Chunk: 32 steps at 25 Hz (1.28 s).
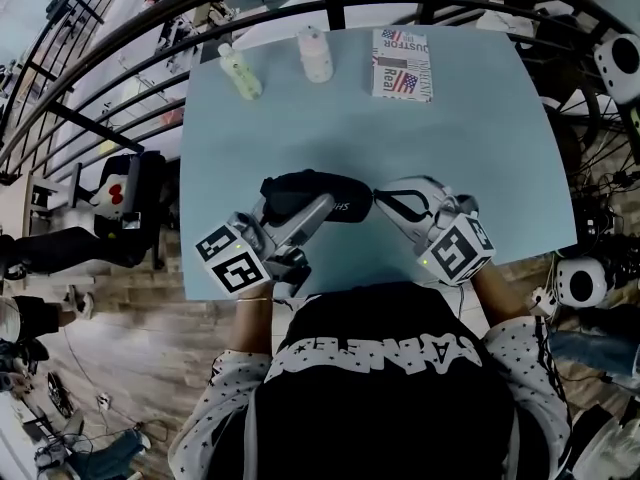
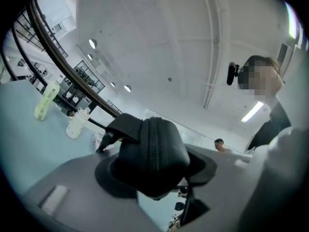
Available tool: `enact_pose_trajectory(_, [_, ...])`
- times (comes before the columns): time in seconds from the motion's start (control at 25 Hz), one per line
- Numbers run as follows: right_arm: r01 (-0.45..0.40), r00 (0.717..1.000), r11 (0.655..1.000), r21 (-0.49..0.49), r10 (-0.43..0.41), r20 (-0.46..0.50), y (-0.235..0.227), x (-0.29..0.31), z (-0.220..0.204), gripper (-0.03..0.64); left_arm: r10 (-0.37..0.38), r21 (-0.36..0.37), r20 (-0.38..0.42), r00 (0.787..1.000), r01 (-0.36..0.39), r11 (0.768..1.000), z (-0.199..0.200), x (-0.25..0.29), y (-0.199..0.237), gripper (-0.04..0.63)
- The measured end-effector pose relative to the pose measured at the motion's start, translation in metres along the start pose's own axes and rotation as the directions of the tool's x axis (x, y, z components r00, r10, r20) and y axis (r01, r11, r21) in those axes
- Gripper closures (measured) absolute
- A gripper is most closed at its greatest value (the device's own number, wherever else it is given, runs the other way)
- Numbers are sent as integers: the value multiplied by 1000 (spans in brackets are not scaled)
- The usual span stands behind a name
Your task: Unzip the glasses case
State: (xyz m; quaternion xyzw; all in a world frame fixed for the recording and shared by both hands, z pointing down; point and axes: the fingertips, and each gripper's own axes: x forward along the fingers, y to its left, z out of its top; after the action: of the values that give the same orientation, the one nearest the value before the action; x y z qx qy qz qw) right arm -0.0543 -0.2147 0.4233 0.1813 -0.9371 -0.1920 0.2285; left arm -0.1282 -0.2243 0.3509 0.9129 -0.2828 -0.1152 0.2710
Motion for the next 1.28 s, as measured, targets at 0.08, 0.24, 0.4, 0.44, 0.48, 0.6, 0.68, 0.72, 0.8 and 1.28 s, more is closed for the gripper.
enact_pose_trajectory(0.08, [-8, 1000, 1000, -25, 8, -9, 0, 0, 0, 607, -3, 6, -10, 1000, 3, 1000, -1, 0, 0, 595])
enact_pose_trajectory(0.24, [-29, 999, 997, -68, 27, -29, 0, -1, -1, 607, -17, 20, -39, 999, 18, 1000, -5, 1, -3, 595])
enact_pose_trajectory(0.4, [-34, 998, 992, -118, 28, -51, -5, -2, -1, 607, -26, 36, -69, 997, 28, 999, -8, 4, -4, 595])
enact_pose_trajectory(0.44, [-38, 998, 989, -146, 29, -63, -5, -2, -2, 607, -25, 42, -79, 997, 29, 999, -8, 5, -4, 595])
enact_pose_trajectory(0.48, [-45, 996, 982, -181, 30, -81, -4, -2, -3, 607, -23, 51, -91, 996, 28, 998, -10, 6, -4, 595])
enact_pose_trajectory(0.6, [-66, 991, 959, -275, 31, -127, -1, 0, -8, 607, -21, 85, -135, 991, 33, 996, -17, 10, -5, 595])
enact_pose_trajectory(0.68, [-68, 991, 956, -286, 32, -129, -2, 0, -7, 607, -24, 92, -149, 989, 38, 995, -20, 11, -6, 595])
enact_pose_trajectory(0.72, [-67, 991, 956, -285, 31, -127, -3, -1, -7, 607, -25, 91, -149, 989, 39, 995, -20, 11, -6, 595])
enact_pose_trajectory(0.8, [-63, 992, 955, -290, 28, -124, -4, -3, -5, 607, -30, 87, -149, 988, 43, 995, -20, 13, -8, 595])
enact_pose_trajectory(1.28, [-49, 995, 945, -324, 17, -101, -8, -10, 9, 607, -50, 98, -196, 979, 70, 993, -29, 20, -17, 595])
